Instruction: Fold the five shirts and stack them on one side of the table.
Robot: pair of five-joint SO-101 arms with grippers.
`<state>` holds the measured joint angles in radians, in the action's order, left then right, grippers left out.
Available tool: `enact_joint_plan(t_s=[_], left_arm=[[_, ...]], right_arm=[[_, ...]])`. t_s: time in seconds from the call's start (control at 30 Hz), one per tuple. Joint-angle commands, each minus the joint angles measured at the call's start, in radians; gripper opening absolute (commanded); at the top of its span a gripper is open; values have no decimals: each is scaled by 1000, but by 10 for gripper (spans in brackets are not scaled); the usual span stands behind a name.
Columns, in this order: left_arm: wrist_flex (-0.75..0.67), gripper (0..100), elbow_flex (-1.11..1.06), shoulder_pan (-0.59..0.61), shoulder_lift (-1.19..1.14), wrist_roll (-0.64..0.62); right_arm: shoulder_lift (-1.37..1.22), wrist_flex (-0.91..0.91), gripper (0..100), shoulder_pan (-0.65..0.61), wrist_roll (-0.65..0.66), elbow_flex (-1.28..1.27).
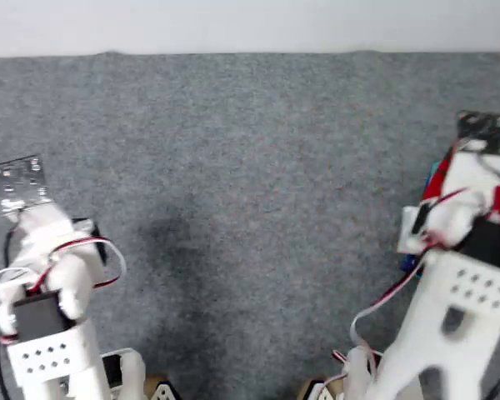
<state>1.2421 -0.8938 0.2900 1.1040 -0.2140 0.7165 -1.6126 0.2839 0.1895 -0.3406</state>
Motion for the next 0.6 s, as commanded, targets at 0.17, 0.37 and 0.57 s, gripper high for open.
enact_joint_plan(t_s=[0.17, 0.37, 0.57], left_arm=[[-270, 5, -217, -160, 12, -132], [-506, 5, -429, -166, 12, -132], [-612, 5, -575, -224, 12, -135]], right_arm=[[381, 325, 9, -108, -54, -500], [564, 478, 9, -142, -227, -827], [667, 582, 9, -183, -230, -1069]])
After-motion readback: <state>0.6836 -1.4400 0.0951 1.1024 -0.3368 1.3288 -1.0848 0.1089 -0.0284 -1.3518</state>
